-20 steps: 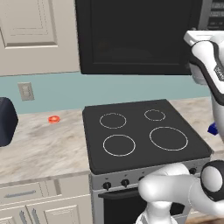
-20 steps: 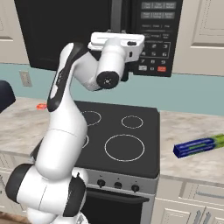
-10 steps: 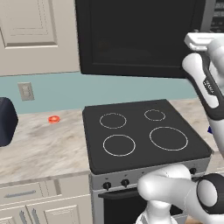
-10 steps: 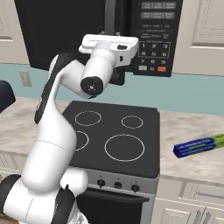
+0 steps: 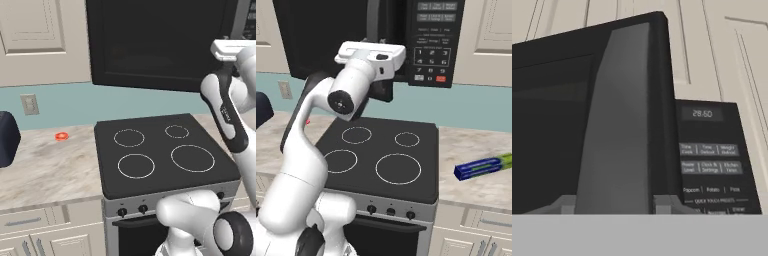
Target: Open the microwave door.
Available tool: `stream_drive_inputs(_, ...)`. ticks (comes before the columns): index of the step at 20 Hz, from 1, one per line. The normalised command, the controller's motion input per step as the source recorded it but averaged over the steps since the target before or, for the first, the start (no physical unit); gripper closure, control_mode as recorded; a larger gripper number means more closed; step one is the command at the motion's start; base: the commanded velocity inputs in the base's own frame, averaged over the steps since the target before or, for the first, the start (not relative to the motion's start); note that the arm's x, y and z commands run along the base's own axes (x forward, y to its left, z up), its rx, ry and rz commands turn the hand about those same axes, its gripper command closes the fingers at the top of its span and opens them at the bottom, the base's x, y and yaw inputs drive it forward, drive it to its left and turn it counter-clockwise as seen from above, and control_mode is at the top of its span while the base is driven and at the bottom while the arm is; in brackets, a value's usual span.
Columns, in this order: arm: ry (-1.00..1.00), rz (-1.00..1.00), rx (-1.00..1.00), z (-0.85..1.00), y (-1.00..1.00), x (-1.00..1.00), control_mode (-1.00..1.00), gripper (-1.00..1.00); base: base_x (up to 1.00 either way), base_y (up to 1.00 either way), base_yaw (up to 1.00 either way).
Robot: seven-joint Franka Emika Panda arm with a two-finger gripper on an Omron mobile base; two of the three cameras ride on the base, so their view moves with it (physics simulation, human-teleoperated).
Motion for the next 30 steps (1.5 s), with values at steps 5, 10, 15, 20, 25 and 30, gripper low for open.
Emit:
stream_drive_inputs(5, 0.06, -0.06, -0.02, 0.65, 0.00, -1.00, -1.00, -1.00, 0.00, 0.00, 0.00)
stream_drive_inputs(10, 0.01, -0.01, -0.09, -0.25, 0.01, -1.00, -1.00, -1.00, 0.00, 0.00, 0.00)
stream_drive_inputs(15, 0.09, 0.00, -0.05, -0.11, -0.01, -1.00, -1.00, -1.00, 0.00, 0.00, 0.00)
stream_drive_inputs(20, 0.16, 0.00, -0.10, -0.01, 0.07, -1.00, -1.00, -1.00, 0.00, 0.00, 0.00)
stream_drive_inputs(25, 0.08, 0.00, -0.16, -0.08, 0.57, -0.72, -1.00, -1.00, 0.00, 0.00, 0.00)
stream_drive_inputs(30, 0.00, 0.00, -0.17, -0.40, 0.75, -0.38, -1.00, -1.00, 0.00, 0.00, 0.00)
